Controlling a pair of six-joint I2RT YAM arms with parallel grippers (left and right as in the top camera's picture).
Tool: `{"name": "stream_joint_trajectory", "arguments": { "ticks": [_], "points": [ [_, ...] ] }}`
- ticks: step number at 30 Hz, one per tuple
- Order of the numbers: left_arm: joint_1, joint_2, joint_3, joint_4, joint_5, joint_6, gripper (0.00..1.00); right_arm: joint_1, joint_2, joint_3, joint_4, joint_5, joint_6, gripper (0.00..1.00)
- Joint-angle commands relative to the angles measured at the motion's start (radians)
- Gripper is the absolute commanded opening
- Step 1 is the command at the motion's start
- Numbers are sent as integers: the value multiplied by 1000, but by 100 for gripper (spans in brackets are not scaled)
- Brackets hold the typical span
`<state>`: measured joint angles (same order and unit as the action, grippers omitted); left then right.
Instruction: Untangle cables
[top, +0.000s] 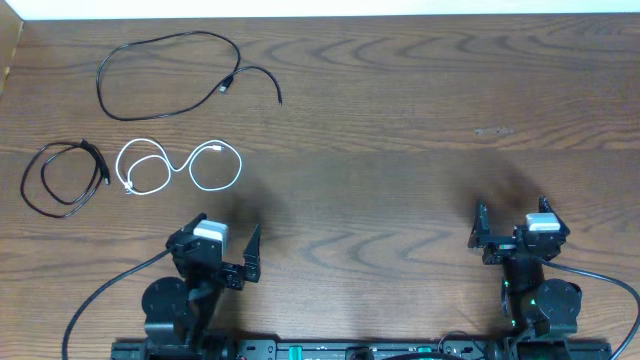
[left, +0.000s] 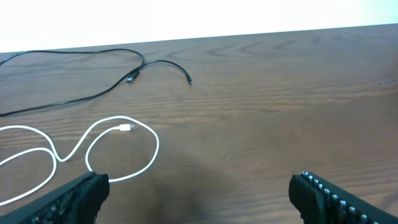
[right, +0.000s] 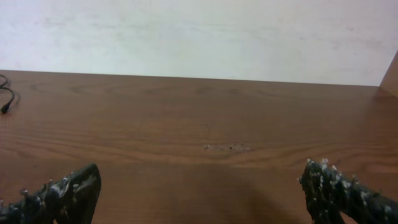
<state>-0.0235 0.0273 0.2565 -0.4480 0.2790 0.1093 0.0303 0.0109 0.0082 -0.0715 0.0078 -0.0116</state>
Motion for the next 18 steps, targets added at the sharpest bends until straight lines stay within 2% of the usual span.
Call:
{"name": "stream_joint_trajectory", "arguments": {
  "ticks": [1, 8, 11, 14, 18],
  "points": [
    [-4, -26, -34, 28, -6, 41, 98, -3, -6, -3, -4, 1, -8, 99],
    [0, -26, -114, 164, -23, 53, 98, -3, -6, -3, -4, 1, -8, 99],
    [0, -26, -168, 251, -85, -16, 98, -3, -6, -3, -4, 1, -8, 99],
    [0, -26, -199, 318, -117, -34, 98, -3, -6, -3, -4, 1, -8, 99],
    [0, -26, -227, 365, -230, -163, 98, -3, -6, -3, -4, 1, -8, 99]
  ]
}}
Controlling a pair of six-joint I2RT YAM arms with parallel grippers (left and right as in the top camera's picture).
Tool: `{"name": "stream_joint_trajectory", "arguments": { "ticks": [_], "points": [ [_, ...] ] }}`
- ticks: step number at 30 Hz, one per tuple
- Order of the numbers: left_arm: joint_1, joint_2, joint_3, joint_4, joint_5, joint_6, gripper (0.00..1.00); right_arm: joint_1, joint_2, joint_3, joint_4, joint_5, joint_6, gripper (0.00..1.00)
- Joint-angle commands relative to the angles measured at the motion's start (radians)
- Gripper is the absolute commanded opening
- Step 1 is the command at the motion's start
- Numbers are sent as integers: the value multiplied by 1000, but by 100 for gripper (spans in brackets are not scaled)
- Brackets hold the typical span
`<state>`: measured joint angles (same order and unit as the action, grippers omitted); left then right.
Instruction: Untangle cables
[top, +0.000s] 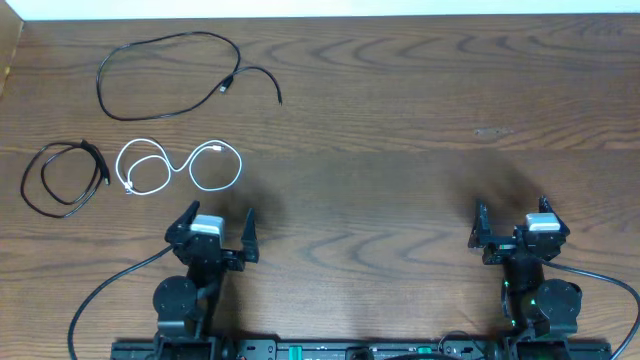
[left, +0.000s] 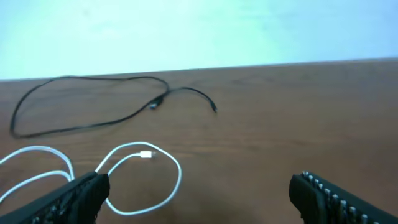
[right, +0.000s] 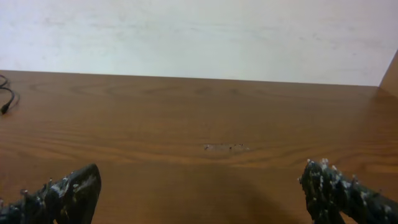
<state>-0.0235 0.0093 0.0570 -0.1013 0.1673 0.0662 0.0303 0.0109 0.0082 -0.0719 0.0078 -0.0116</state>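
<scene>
Three cables lie apart at the table's left. A long black cable (top: 165, 70) loops at the far left, also in the left wrist view (left: 87, 102). A white cable (top: 180, 166) forms two loops beneath it, seen close in the left wrist view (left: 140, 180). A small coiled black cable (top: 65, 177) rests at the left edge. My left gripper (top: 215, 232) stands open just in front of the white cable, nothing between its fingers. My right gripper (top: 508, 228) stands open at the right, over bare wood.
The brown wooden table (top: 400, 120) runs to a white wall at the back. A pale scuff (right: 225, 147) marks the wood ahead of the right gripper. A black cable end (right: 6, 93) shows at the right wrist view's left edge.
My left gripper has turned and shifted a little left, now squarer to the white cable. The right arm and all three cables are where they were.
</scene>
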Motion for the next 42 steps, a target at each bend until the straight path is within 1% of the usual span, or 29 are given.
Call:
{"name": "stream_joint_trajectory", "arguments": {
  "ticks": [1, 4, 7, 13, 16, 22, 30, 31, 32, 42],
  "points": [
    [0, -8, -37, 28, -151, -155, 98, -3, -6, -3, -4, 1, -8, 99],
    [-3, -8, -53, 49, -221, -237, 98, -3, -6, -3, -4, 1, -8, 99],
    [-2, -8, -53, 35, -259, -246, 98, -3, -6, -3, -3, 1, -8, 99],
    [-2, -8, -53, 34, -251, -212, 98, -3, -6, -3, -3, 1, -8, 99],
    [-2, -8, -53, 27, -200, -149, 98, -3, -6, -3, -4, 1, -8, 99],
    [-2, -8, -53, 24, -198, -58, 98, -3, -6, -3, -4, 1, -8, 99],
    [-2, -8, -53, 24, -199, -50, 98, -3, -6, -3, -3, 1, -8, 99],
    [-2, -8, -53, 24, -199, -50, 99, -3, -6, -3, -3, 1, -8, 99],
    [-2, -8, -53, 24, -199, -50, 98, -3, -6, -3, -3, 1, -8, 99],
    [-2, -8, -53, 29, -205, -48, 98, -3, -6, -3, -3, 1, -8, 99]
  ]
}}
